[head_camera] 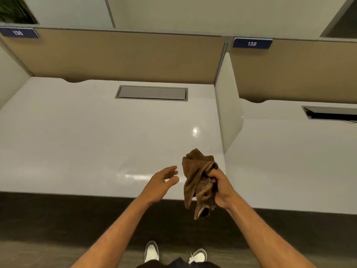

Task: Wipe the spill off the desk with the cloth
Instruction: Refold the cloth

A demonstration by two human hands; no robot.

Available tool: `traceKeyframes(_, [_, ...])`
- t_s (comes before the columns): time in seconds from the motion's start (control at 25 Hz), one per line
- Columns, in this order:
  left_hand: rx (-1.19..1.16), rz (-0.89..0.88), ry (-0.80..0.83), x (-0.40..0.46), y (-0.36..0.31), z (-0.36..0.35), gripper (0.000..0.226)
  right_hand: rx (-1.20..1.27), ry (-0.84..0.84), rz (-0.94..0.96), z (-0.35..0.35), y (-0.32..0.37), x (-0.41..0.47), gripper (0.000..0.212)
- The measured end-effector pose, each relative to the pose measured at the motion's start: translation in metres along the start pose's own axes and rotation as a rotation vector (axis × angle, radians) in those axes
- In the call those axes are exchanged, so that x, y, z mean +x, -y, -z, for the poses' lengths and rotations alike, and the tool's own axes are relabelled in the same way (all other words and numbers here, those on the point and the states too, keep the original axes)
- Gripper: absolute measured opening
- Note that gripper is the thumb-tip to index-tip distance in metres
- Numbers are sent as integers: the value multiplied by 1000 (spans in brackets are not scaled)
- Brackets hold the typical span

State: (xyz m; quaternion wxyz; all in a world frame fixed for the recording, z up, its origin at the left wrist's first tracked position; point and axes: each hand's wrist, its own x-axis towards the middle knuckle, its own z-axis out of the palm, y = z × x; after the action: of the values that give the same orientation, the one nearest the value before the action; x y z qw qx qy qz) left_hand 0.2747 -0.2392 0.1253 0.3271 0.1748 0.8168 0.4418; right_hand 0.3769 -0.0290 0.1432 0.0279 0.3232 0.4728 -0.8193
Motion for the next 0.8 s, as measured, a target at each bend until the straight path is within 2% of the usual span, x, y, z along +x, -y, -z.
traceKeyframes(0.12, [-243,-71,-9,-3,-42,-8,75,56,39,-41,-17,24,-6,32])
traceKeyframes(0.2, [-385,-96,-86,-1,-60,-3,81,6,63,28,-32,34,-5,36])
traceKeyframes(0.32, [-511,-24,-178,4,-73,16,56,-85,91,65,-58,44,-1,43])
traceKeyframes(0.36, [-529,24,-194,8,-75,23,49,-120,90,83,-66,47,1,42])
traceKeyframes(0.44, [-504,80,-183,21,-76,41,35,-266,52,182,-84,50,12,24])
traceKeyframes(0.52, [-497,56,-133,35,-70,60,26,-386,-14,261,-101,54,26,14])
traceKeyframes(0.64, [-522,9,-37,58,-58,100,29,-391,-128,295,-124,67,53,21])
traceKeyframes(0.8, [-401,-37,66,88,-51,155,44,-565,-227,408,-147,91,84,20])
